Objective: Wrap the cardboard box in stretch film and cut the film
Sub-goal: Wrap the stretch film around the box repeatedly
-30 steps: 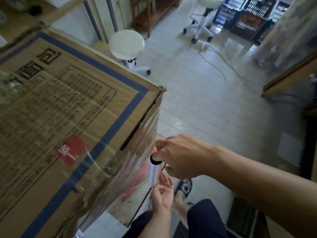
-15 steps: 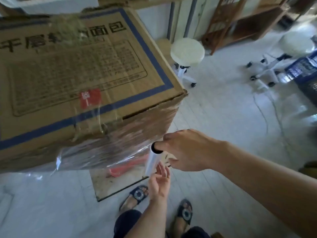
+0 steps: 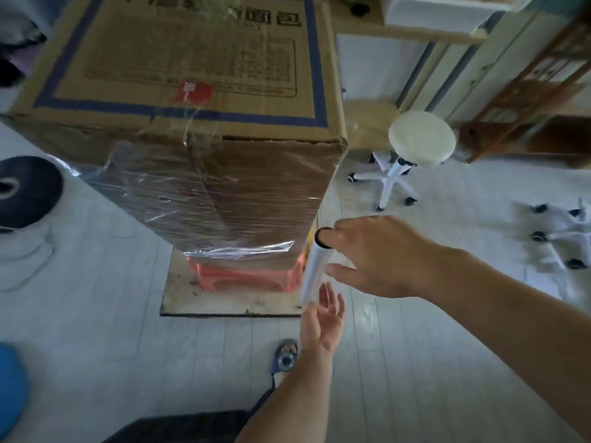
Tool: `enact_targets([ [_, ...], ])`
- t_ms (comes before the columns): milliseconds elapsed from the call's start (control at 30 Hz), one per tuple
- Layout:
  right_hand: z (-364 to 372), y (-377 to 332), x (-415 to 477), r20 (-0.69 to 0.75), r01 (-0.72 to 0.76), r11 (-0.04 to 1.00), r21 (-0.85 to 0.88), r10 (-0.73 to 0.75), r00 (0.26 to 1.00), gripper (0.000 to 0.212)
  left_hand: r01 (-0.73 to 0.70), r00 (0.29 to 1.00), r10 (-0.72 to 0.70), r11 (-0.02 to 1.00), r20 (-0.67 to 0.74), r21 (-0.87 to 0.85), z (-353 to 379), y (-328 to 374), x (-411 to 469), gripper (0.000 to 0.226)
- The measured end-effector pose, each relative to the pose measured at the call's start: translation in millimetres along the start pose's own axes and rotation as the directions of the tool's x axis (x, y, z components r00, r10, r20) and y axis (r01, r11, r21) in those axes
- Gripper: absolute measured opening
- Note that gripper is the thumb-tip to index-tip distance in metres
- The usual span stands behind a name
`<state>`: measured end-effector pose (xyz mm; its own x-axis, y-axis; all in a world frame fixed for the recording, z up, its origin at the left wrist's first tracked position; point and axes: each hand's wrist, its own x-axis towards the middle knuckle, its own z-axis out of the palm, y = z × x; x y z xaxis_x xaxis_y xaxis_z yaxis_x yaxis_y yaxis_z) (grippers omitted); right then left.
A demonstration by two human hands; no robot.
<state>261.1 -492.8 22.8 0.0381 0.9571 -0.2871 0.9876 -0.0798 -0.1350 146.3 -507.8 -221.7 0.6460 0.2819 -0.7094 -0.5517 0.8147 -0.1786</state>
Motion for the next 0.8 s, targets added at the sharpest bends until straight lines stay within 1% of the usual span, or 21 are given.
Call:
enact_targets([
  [100, -7, 17, 6, 0.012, 0.025, 0.999, -0.032, -0.025, 1.000, 0.029, 0.000, 1.000, 0.000, 1.000, 0.003, -0.014, 12, -11, 15, 0.034],
  [267, -18, 42, 13, 0.041, 0.081, 0.995, -0.066, -0.078, 0.996, 0.032, -0.026, 1.000, 0.026, 1.000, -0.007, 0.010, 31, -24, 33, 0.039],
  [433, -22, 71, 25, 0.096, 0.162, 0.984, -0.074, -0.155, 0.983, 0.037, -0.079, 0.997, 0.079, 0.997, -0.018, -0.004, 45, -43, 52, 0.035],
  [533, -23, 97, 31, 0.073, 0.215, 0.972, -0.093, -0.209, 0.975, 0.035, -0.113, 0.992, 0.112, 0.993, -0.051, -0.033, 55, -59, 69, 0.036],
  [633, -25, 117, 39, 0.036, 0.306, 0.948, -0.084, -0.304, 0.952, 0.034, -0.177, 0.983, 0.171, 0.979, -0.068, -0.101, 68, -73, 88, 0.035],
  [667, -26, 123, 42, 0.046, 0.347, 0.935, -0.080, -0.344, 0.938, 0.034, -0.199, 0.979, 0.192, 0.973, -0.071, -0.114, 73, -79, 96, 0.035],
  [800, -30, 149, 50, 0.072, 0.436, 0.897, -0.065, -0.432, 0.899, 0.035, -0.244, 0.968, 0.236, 0.964, -0.087, -0.102, 89, -92, 123, 0.038],
])
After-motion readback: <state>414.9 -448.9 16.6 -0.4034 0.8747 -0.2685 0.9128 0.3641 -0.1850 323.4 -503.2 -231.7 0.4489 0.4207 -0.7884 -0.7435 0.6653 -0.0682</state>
